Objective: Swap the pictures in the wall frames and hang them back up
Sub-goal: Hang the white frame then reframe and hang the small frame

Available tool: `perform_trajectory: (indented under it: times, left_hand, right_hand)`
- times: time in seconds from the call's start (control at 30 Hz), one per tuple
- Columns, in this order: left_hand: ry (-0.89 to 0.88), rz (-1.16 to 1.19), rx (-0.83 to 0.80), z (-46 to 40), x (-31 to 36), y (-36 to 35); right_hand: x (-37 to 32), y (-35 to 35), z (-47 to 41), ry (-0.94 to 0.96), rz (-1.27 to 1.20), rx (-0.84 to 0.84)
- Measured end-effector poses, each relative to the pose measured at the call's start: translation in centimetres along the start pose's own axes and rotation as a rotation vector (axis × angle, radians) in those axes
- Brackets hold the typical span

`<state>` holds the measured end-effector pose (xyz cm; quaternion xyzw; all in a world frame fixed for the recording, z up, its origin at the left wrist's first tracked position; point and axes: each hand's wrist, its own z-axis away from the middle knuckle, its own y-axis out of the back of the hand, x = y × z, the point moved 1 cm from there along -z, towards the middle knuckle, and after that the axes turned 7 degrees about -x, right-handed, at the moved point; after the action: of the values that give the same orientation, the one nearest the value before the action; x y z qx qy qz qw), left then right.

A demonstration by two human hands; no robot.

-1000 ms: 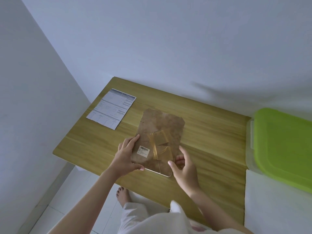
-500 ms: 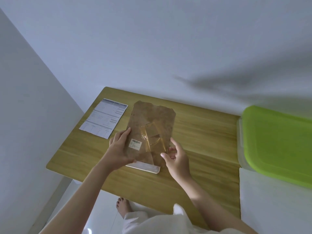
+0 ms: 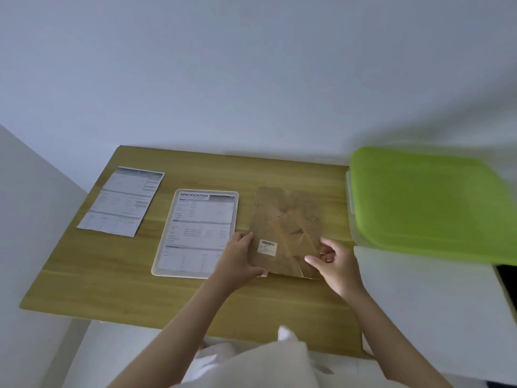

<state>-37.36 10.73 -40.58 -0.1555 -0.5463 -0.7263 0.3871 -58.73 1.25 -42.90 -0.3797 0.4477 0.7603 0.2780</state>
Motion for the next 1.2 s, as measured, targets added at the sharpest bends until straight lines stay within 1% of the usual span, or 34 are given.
perform_trajectory:
  times: [0.2,0.47,0.53,0.6,0.67,0.77,0.9,1.03,1.2]
  left_hand:
    - [0.052,-0.057,0.019,0.0,0.0,-1.4]
    - [0.019,-0.091,0.026,-0.2,0.0,-2.0]
    - [0.0,-0.084,0.038,-0.1,-0.1,-1.9]
    - [-0.012,-0.065,0.091,0.4,-0.4,-1.3]
    - [-0.015,-0.052,0.17,1.3,-1.0,-0.1]
    - [0.023,-0.062,0.271,2.8,-3.0,1.9]
    - [0.166,-0.068,0.345,4.6,-6.9,5.0]
    - [0.266,-0.077,0.266,5.5,-10.7,7.7]
    - [0.24,-0.048,0.126,5.6,-14.2,9.6]
  right_hand:
    - [0.7,0.1,-0.3,0.011,0.085,-0.037]
    - [0.5,0.2,-0.4,0.015,0.171,-0.059]
    - [-0.1,0.1,-0.4,0.012,0.192,-0.031]
    - [-1.2,-0.4,-0.4,0.057,0.217,0.018]
    - [-2.8,-1.5,-0.8,0.143,0.233,0.045]
    - [-5.3,-4.2,-1.8,0.251,0.242,0.002]
    - [-9.2,-8.5,-3.6,0.313,0.276,-0.096]
    - [-12.4,-12.0,-5.7,0.259,0.363,-0.187]
    - [-14.4,-14.7,-8.1,0.114,0.558,-0.31]
